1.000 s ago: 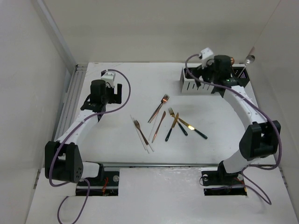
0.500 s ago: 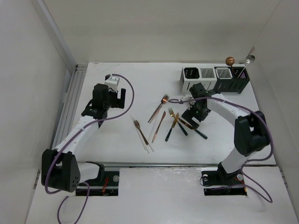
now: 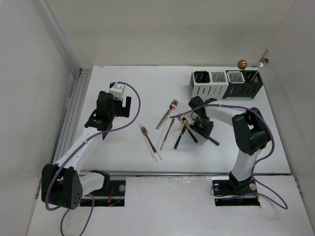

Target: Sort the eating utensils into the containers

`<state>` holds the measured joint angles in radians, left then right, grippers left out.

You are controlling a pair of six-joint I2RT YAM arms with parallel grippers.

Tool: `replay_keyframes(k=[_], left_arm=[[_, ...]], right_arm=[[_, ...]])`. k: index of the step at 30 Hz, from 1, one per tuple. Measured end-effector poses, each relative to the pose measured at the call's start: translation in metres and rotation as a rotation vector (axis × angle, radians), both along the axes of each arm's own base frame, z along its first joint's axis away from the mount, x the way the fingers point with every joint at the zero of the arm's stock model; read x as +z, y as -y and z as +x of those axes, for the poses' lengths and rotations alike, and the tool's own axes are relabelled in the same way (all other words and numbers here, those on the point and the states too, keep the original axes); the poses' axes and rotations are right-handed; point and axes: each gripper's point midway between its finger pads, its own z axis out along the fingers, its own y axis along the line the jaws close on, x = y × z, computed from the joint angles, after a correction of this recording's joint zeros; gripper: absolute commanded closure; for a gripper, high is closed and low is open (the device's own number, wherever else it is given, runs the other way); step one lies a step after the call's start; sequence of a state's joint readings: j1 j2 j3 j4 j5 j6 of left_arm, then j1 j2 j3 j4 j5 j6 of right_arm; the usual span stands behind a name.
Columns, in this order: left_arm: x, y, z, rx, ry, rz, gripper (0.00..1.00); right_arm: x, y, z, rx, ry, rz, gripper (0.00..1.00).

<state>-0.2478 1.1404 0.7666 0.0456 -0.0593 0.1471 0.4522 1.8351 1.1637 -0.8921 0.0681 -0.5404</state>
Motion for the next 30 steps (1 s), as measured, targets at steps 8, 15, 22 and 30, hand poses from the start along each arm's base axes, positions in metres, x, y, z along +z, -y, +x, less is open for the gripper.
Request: replay_keyframes(k=[8,15,22,30], left_arm=[[-0.002,-0.003,0.0,0.004,0.0,0.018,0.1],[-0.003,-0.004,0.0,0.008,-0.002,0.03,0.1],[-0.017,-0.005,0.004,0.008,-0.041,0.048,0.1],[-0.017,-0.003,0.015,0.014,-0.049,0.053,0.1]], right_arm=[[0.0,0.003,0.002,-0.007,0.015,-0.032,1.0],[0.008,-0.002,0.009,-0.038,0.035,-0.002,1.0],[0.147,-0.033,0.109,-0.123,0.551,0.406,1.0],[0.343,0.018,0.195,-0.255,1.244,0.739,1.0]])
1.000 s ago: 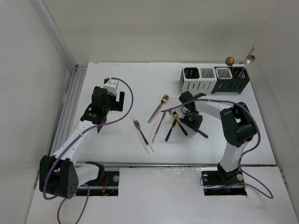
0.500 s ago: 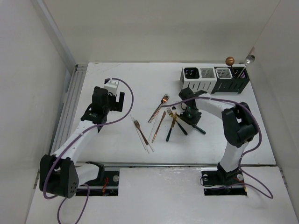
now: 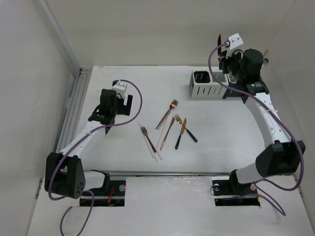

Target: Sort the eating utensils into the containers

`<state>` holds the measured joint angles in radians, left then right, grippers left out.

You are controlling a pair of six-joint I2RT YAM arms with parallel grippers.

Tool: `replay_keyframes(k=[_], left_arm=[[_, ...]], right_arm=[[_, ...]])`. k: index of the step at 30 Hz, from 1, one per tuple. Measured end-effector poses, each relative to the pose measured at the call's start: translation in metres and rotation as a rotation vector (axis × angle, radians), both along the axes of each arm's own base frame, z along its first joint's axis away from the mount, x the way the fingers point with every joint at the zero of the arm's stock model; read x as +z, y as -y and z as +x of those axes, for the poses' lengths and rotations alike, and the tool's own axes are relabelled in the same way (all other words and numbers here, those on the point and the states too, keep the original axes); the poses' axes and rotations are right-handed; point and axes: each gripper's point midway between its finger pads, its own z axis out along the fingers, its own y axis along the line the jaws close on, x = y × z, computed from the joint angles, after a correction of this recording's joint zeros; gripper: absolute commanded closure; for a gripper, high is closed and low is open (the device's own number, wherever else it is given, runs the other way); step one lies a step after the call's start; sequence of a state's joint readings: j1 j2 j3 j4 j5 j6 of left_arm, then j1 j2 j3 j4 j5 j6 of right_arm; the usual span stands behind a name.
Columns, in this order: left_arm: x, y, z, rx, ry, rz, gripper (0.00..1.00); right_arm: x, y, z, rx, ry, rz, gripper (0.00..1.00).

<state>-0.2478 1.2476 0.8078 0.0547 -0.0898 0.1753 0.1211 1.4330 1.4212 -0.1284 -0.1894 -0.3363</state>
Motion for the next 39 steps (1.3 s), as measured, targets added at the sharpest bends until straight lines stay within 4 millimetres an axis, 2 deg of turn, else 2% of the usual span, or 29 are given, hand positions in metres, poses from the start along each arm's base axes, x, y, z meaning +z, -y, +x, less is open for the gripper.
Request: replay_keyframes(k=[2,4,7,10,12,15,20,22,26,30,32,33,36,37,39], left_arm=[[0.002,0.0,0.003,0.004,0.003,0.001,0.1],[0.002,0.0,0.006,0.008,0.001,0.004,0.1],[0.0,0.0,0.011,0.015,-0.007,0.01,0.1],[-0.002,0.0,0.017,0.019,-0.015,0.015,0.1],[-0.003,0.001,0.021,0.022,-0.02,0.018,0.1],[-0.006,0.002,0.027,0.025,-0.025,0.021,0.1],[-0.007,0.002,0.035,0.032,-0.031,0.027,0.1],[-0.006,0.002,0.039,0.035,-0.03,0.029,0.1],[-0.005,0.003,0.043,0.037,-0.029,0.03,0.09],[-0.005,0.003,0.045,0.041,-0.029,0.032,0.09],[-0.007,0.003,0.045,0.041,-0.032,0.034,0.09],[-0.007,0.003,0.045,0.042,-0.034,0.035,0.09],[-0.008,0.002,0.045,0.043,-0.035,0.036,0.09],[-0.008,0.002,0.045,0.043,-0.035,0.036,0.09],[-0.008,0.002,0.045,0.043,-0.035,0.036,0.09]], right_arm=[[0.011,0.016,0.024,-0.049,0.054,0.039,1.0],[0.007,0.033,0.049,-0.103,0.072,0.075,1.0],[-0.023,0.067,0.08,-0.206,0.044,0.117,1.0],[-0.057,0.093,0.098,-0.275,-0.008,0.16,1.0],[-0.075,0.102,0.106,-0.291,-0.036,0.19,1.0],[-0.087,0.098,0.111,-0.276,-0.065,0.248,1.0],[-0.069,0.083,0.116,-0.236,0.0,0.324,1.0],[-0.07,0.079,0.117,-0.229,0.007,0.337,1.0],[-0.097,0.071,0.119,-0.225,-0.032,0.35,1.0],[-0.146,0.07,0.116,-0.241,-0.129,0.349,0.99],[-0.164,0.07,0.115,-0.248,-0.166,0.348,0.85],[-0.17,0.07,0.114,-0.25,-0.179,0.348,0.68],[-0.179,0.068,0.112,-0.246,-0.211,0.352,0.53],[-0.18,0.067,0.112,-0.242,-0.216,0.352,0.44],[-0.18,0.066,0.111,-0.234,-0.218,0.352,0.37]])
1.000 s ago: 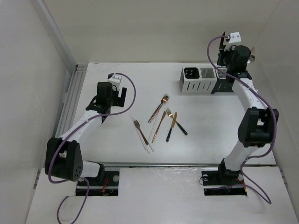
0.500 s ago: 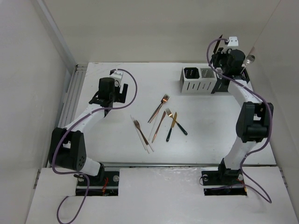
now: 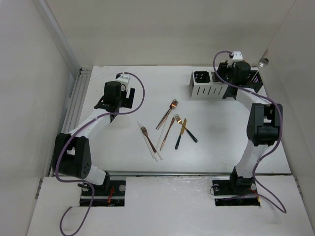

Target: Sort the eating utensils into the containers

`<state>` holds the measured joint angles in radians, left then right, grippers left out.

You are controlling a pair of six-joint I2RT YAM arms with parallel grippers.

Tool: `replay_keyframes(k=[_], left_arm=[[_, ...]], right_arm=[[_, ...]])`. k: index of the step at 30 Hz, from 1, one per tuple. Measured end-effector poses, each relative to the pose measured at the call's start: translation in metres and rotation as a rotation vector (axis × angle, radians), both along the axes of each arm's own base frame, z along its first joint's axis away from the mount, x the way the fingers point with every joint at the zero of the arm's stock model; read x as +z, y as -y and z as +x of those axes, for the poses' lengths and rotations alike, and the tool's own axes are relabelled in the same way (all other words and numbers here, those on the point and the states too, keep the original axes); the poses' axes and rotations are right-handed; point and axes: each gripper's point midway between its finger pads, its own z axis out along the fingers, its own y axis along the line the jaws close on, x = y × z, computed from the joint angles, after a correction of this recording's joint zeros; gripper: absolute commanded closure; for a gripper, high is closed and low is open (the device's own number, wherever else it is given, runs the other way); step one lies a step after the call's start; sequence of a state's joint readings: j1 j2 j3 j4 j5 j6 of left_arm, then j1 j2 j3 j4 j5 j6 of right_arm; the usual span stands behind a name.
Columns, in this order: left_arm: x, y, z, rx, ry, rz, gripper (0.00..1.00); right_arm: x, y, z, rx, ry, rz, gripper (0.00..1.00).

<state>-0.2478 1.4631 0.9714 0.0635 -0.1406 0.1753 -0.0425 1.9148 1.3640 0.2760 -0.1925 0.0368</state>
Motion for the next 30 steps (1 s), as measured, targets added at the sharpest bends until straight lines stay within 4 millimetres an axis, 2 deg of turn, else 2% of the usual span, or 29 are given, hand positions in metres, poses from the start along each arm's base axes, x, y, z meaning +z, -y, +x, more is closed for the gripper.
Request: replay_keyframes(k=[1,4,5,7,11,13,16,17,20,23,25,28,30], left_arm=[[0.0,0.0,0.0,0.0,0.0,0.0,0.09],[0.0,0.0,0.0,0.0,0.0,0.0,0.09],[0.0,0.0,0.0,-0.001,0.0,0.0,0.09],[0.0,0.0,0.0,-0.001,0.001,-0.001,0.09],[0.005,0.001,-0.001,-0.001,0.01,-0.012,0.1],[0.009,0.002,-0.002,0.004,0.02,-0.028,0.12],[0.013,0.002,-0.009,0.014,0.026,-0.053,0.12],[0.013,0.002,-0.011,0.015,0.026,-0.063,0.12],[0.011,0.005,-0.018,0.015,0.013,-0.092,0.12],[0.004,0.005,-0.028,0.011,-0.006,-0.106,0.12],[0.0,0.004,-0.036,0.009,-0.019,-0.11,0.12],[-0.001,0.005,-0.044,0.004,-0.018,-0.112,0.12],[0.0,0.007,-0.049,-0.004,-0.013,-0.114,0.12]], right_arm=[[0.001,-0.002,-0.001,0.007,-0.002,-0.002,0.32],[0.007,-0.006,-0.007,0.023,-0.01,-0.036,0.25],[0.013,-0.01,-0.011,0.026,-0.01,-0.06,0.18],[0.03,-0.023,-0.022,0.038,-0.006,-0.116,0.17],[0.073,-0.083,-0.056,0.138,0.013,-0.194,0.17],[0.08,-0.119,-0.08,0.222,-0.009,-0.214,0.22],[0.053,-0.162,-0.119,0.332,-0.129,-0.237,0.27],[0.035,-0.173,-0.134,0.361,-0.192,-0.247,0.27],[-0.039,-0.192,-0.189,0.435,-0.429,-0.296,0.27],[-0.102,-0.187,-0.247,0.463,-0.659,-0.352,0.27],[-0.124,-0.177,-0.27,0.453,-0.758,-0.37,0.27],[-0.139,-0.169,-0.28,0.421,-0.825,-0.375,0.3],[-0.147,-0.169,-0.28,0.412,-0.843,-0.374,0.38]])
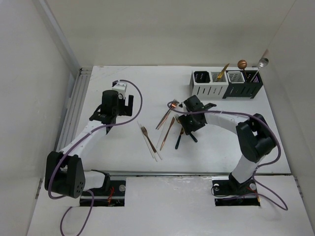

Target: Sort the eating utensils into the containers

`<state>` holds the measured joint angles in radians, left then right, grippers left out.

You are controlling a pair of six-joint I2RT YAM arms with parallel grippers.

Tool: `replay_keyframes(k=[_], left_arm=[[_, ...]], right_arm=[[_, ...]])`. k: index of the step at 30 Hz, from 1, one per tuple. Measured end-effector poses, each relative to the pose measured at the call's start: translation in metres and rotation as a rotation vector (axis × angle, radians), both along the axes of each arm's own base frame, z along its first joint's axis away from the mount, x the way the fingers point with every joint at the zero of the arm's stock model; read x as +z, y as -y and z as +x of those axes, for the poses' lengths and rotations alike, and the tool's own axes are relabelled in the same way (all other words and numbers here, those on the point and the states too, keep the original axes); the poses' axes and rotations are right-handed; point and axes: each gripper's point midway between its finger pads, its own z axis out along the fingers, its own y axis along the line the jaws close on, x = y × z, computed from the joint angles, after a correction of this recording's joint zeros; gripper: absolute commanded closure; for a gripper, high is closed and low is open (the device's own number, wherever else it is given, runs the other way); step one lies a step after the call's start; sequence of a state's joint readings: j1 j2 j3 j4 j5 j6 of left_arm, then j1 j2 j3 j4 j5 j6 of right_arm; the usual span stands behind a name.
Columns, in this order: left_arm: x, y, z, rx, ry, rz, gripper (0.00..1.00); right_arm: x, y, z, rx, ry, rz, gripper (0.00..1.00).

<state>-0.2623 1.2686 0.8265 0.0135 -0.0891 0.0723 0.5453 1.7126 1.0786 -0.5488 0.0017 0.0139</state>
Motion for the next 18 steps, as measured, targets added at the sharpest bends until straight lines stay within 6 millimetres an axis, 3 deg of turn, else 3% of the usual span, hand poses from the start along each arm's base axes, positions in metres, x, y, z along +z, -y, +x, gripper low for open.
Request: replay_keyframes(k=[2,3,5,6,7,13,18], left_arm=[[0.003,0.001,-0.003,-0.004,0.011,-0.002,0.12],[0.004,0.001,-0.004,-0.005,0.015,-0.003,0.12],[0.005,0.0,-0.007,-0.004,0.023,-0.005,0.12],[0.005,-0.001,-0.008,0.001,0.025,-0.003,0.12],[0.005,-0.002,-0.009,0.002,0.025,-0.002,0.12],[0.004,-0.005,-0.013,0.012,0.028,0.005,0.12],[0.0,-0.007,-0.015,0.016,0.02,0.01,0.12]], right_arm=[[-0.011,0.0,-0.002,-0.003,-0.024,-0.018,0.48],[-0.012,-0.002,0.001,-0.004,-0.019,-0.029,0.59],[-0.012,-0.01,0.005,0.008,-0.01,-0.029,0.71],[-0.012,-0.013,0.006,0.013,-0.007,-0.027,0.88],[-0.011,-0.017,0.008,0.016,-0.002,-0.023,0.98],[-0.01,-0.023,0.01,0.017,0.006,-0.016,1.0],[0.005,-0.009,0.009,0.031,0.0,-0.07,1.0]])
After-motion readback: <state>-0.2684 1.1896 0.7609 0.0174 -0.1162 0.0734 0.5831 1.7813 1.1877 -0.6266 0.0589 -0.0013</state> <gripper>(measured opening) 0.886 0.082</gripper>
